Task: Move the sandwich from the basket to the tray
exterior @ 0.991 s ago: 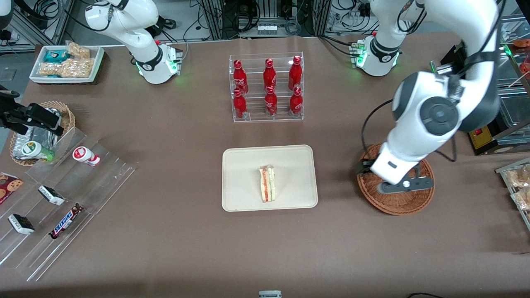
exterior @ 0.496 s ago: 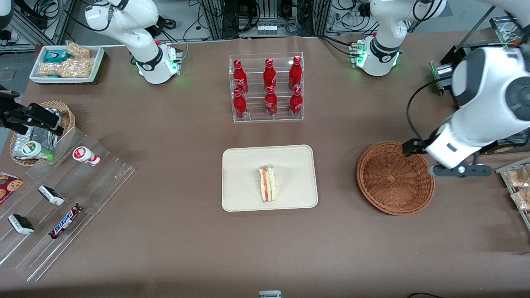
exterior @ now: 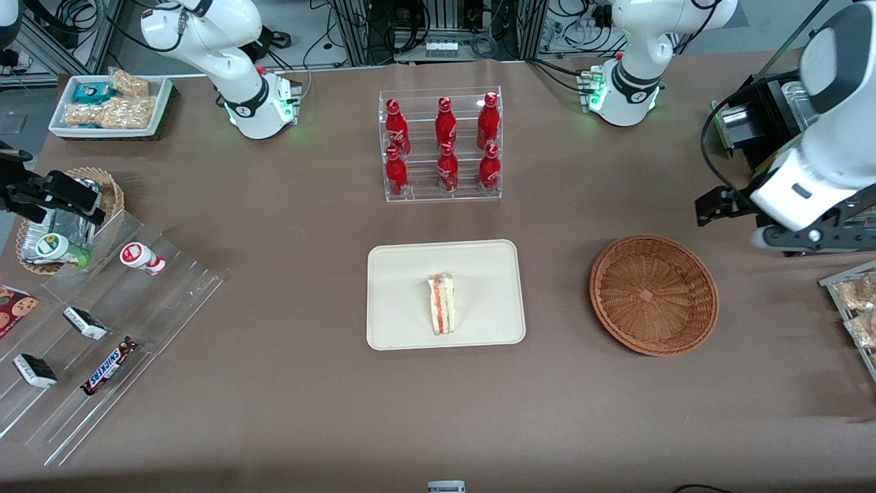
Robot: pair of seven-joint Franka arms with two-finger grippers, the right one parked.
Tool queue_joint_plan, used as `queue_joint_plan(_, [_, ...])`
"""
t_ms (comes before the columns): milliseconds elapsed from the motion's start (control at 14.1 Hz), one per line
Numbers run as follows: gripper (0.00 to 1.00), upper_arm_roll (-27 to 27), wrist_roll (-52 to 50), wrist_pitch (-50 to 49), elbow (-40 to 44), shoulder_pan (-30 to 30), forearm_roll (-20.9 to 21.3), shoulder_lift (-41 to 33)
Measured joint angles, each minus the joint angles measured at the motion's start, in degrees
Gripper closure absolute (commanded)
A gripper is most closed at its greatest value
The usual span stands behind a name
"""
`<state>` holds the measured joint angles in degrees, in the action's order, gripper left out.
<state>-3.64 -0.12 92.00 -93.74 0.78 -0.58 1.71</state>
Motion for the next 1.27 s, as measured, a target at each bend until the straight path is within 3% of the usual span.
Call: queue_joint_plan(1274, [0.00, -0.08, 2.13, -1.31, -0.02, -1.20, -0.40, -1.98])
